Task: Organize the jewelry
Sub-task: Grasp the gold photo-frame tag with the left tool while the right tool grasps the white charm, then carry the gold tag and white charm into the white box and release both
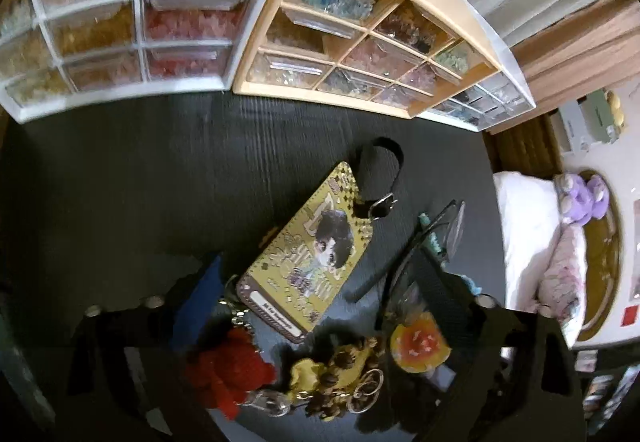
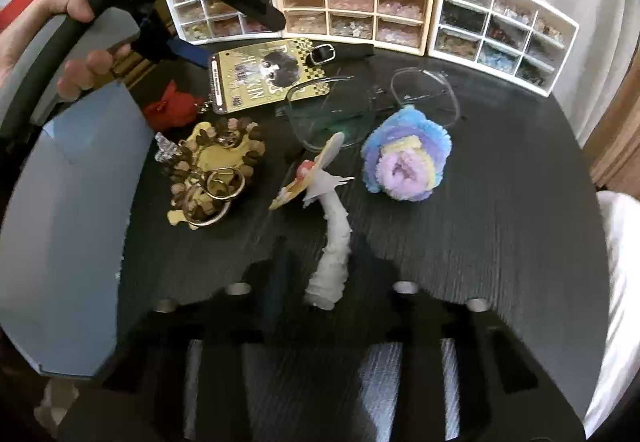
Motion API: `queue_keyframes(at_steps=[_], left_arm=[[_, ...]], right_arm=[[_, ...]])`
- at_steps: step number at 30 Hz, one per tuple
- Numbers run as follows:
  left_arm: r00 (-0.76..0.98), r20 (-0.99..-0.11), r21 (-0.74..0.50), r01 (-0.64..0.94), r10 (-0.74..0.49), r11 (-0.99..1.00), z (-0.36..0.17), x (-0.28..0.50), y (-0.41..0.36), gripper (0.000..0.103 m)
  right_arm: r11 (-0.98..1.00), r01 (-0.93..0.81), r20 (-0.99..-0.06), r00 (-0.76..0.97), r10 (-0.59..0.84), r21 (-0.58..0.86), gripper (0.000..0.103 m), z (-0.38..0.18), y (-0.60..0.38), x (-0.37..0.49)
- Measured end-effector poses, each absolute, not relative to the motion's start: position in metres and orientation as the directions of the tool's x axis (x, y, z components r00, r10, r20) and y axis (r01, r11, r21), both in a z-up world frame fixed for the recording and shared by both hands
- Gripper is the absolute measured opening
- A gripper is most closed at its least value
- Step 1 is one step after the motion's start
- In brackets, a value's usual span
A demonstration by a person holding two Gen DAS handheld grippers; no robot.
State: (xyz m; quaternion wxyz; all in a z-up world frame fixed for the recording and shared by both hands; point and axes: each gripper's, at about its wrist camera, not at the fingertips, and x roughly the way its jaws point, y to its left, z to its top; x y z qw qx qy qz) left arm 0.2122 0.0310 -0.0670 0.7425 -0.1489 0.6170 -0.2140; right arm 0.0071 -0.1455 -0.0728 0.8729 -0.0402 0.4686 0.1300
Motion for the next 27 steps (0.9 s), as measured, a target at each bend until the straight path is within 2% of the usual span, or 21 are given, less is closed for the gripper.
queue_keyframes(at_steps=[3,5,6,7,10,13,17,20,23,24,27], left_arm=[[0.135,-0.863,-0.473,0.129,-0.488,0.872,-0.071,0.212,0.028,0.071],[0.145,-0.869,-0.453,0.151,-0.473,0.879,-0.071,0.210,0.025,0.055],[0.153,-0.866,-0.454,0.161,-0.477,0.876,-0.069,0.209,0.024,0.038],[0.161,-0.858,-0.465,0.162,-0.488,0.870,-0.069,0.209,0.025,0.026],[0.194,-0.817,-0.517,0.170,-0.543,0.839,-0.060,0.203,0.026,0.012],[0.248,-0.826,-0.464,0.209,-0.506,0.861,-0.046,0.195,0.022,0.005],[0.341,-0.844,-0.343,0.253,-0.415,0.905,-0.026,0.183,0.016,0.005],[0.407,-0.844,-0.251,0.277,-0.350,0.928,-0.006,0.167,0.013,0.005],[0.504,-0.822,-0.132,0.283,-0.265,0.950,0.014,0.151,0.016,0.005],[0.574,-0.794,-0.050,0.264,-0.198,0.963,0.028,0.138,0.016,0.005],[0.670,-0.733,0.045,0.223,-0.120,0.974,0.059,0.112,0.020,0.005]], right_arm=[[0.961,-0.262,-0.819,0.530,0.219,0.087,0.021,-0.073,-0.150,0.006],[0.960,-0.265,-0.819,0.530,0.219,0.085,0.021,-0.073,-0.150,0.005],[0.961,-0.265,-0.819,0.531,0.217,0.083,0.021,-0.072,-0.150,0.005],[0.961,-0.265,-0.818,0.533,0.217,0.082,0.021,-0.072,-0.150,0.004],[0.960,-0.259,-0.811,0.535,0.235,0.108,0.017,-0.074,-0.150,0.006],[0.955,-0.251,-0.803,0.530,0.274,0.160,0.016,-0.075,-0.156,0.007],[0.947,-0.293,-0.796,0.537,0.277,0.132,0.016,-0.074,-0.156,0.005],[0.944,-0.269,-0.785,0.536,0.311,0.190,0.016,-0.075,-0.166,0.006],[0.953,-0.240,-0.781,0.554,0.290,0.184,0.015,-0.072,-0.173,0.005],[0.955,-0.229,-0.776,0.562,0.286,0.187,0.015,-0.069,-0.176,0.004],[0.961,-0.199,-0.760,0.589,0.274,0.192,0.015,-0.058,-0.184,0.000]])
